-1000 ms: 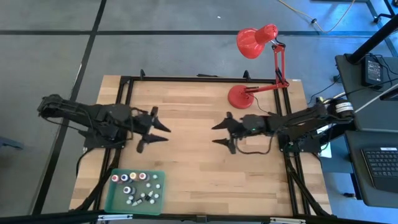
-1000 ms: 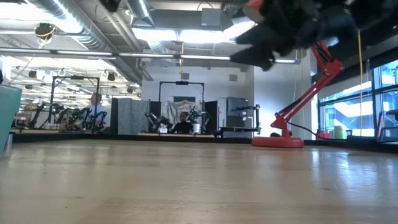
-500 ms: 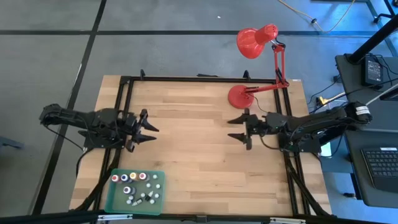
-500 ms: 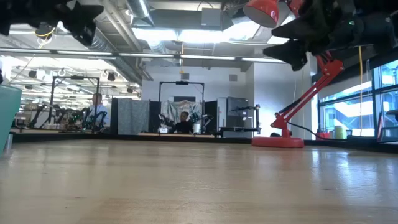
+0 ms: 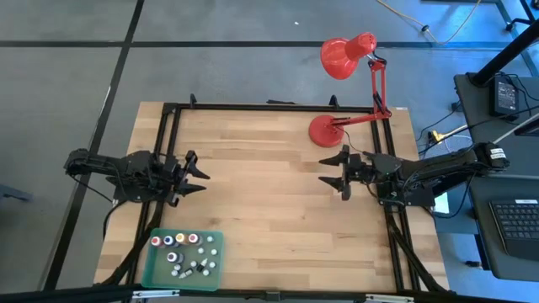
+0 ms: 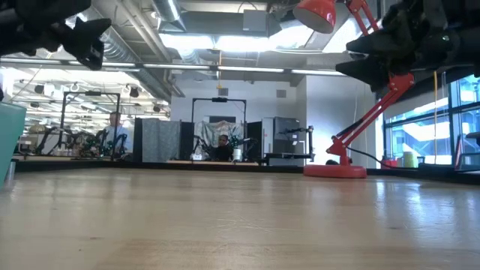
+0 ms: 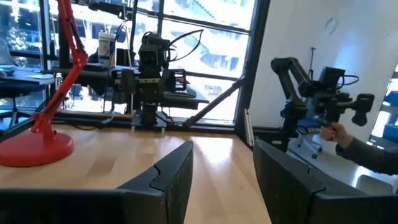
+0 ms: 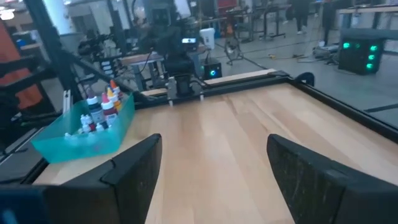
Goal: Pick & Place food coloring
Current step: Return to Home Position
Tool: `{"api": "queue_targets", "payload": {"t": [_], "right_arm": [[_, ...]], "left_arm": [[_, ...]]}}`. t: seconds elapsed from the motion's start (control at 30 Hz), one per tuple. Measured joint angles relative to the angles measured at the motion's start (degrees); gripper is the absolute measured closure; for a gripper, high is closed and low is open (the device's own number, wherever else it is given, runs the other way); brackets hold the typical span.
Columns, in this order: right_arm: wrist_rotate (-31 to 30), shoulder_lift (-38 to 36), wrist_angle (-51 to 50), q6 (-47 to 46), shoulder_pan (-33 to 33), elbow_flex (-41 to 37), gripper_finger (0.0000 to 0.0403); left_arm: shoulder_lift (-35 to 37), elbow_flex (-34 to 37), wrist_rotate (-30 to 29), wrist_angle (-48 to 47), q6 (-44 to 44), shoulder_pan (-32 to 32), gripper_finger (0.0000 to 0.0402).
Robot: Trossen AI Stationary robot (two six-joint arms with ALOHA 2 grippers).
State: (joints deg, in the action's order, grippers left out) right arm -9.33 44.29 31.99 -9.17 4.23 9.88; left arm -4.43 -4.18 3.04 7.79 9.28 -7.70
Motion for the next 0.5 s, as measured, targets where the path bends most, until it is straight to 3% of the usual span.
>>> {"api": "queue_targets", "payload": {"t": [0.5], "right_arm": [[-5.4, -13.5, 0.0, 0.5, -0.5, -8.4, 0.011]], "left_arm": [[4.4, 3.7, -0.5, -0.4, -0.1, 0.0, 0.0239]]}}
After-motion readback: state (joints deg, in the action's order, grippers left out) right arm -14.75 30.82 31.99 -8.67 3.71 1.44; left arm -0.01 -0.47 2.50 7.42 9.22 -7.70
